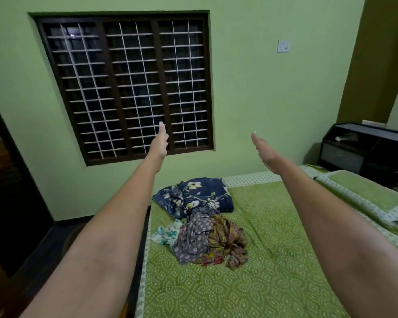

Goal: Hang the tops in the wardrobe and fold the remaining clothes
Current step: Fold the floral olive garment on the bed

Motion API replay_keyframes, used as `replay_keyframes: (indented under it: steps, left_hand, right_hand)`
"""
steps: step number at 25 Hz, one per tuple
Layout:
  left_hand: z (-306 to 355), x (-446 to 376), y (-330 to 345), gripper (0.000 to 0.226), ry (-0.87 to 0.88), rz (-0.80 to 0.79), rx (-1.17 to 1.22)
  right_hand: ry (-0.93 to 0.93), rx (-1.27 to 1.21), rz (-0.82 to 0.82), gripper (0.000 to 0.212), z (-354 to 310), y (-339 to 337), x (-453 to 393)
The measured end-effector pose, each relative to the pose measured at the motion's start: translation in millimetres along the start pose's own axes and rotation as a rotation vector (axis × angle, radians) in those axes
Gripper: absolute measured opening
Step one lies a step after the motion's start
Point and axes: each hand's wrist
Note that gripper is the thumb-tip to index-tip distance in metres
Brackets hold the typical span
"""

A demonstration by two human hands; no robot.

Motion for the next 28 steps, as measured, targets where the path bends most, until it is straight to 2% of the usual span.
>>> replay_keyframes:
  steps: [2, 5, 7, 11, 13, 16, 18, 23, 25, 28]
  left_hand:
    - [-16, -18, 9, 0.072, -0.025, 0.024, -0.025]
    - [-54, -49, 24, 0.074, -0.114, 0.098, -0.055]
    - [-88, -73, 38, 0.074, -0.198, 0.127, -0.078]
    - [-175, -109, 71, 0.066, -0.382, 0.14, -0.032]
    - [-229, -121, 85, 0.063, -0.487, 0.131, -0.049]
    - [-326, -145, 107, 0.069, -0.614, 0.13, -0.132]
    - [-396, -163, 123, 0.072, -0.68, 0.069, -0.231]
    - [-568, -189, 153, 0.045, -0.828, -0.142, -0.473]
    - [-619, -188, 157, 0.048, -0.801, -0.249, -0.636]
    - [-678, -191, 159, 0.063, -0.665, -0.363, -0.881]
  right_hand:
    - [0.02, 0.018, -0.038, 0.129, 16, 2, -16]
    - [0.06, 0.064, -0.134, 0.095, 51, 13, -43]
    - [0.121, 0.14, -0.157, 0.083, 92, 21, -72]
    - [0.26, 0.318, -0.201, 0.053, 180, 48, -114]
    - [0.31, 0.426, -0.269, 0.046, 222, 63, -129]
    - [0.383, 0.573, -0.388, 0.047, 291, 86, -152]
    - [0.396, 0.671, -0.464, 0.049, 343, 100, -163]
    - [0.34, 0.849, -0.686, 0.071, 487, 139, -182]
    - [0.347, 0.852, -0.707, 0.08, 533, 158, -184]
    - [0.308, 0.764, -0.657, 0.086, 586, 191, -184]
Point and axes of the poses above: each hand's wrist, its own x-axis away from the middle knuckle, its own y-axis out of the palm, z = x × y, and after that the axes turned 4 degrees about -y, right-handed
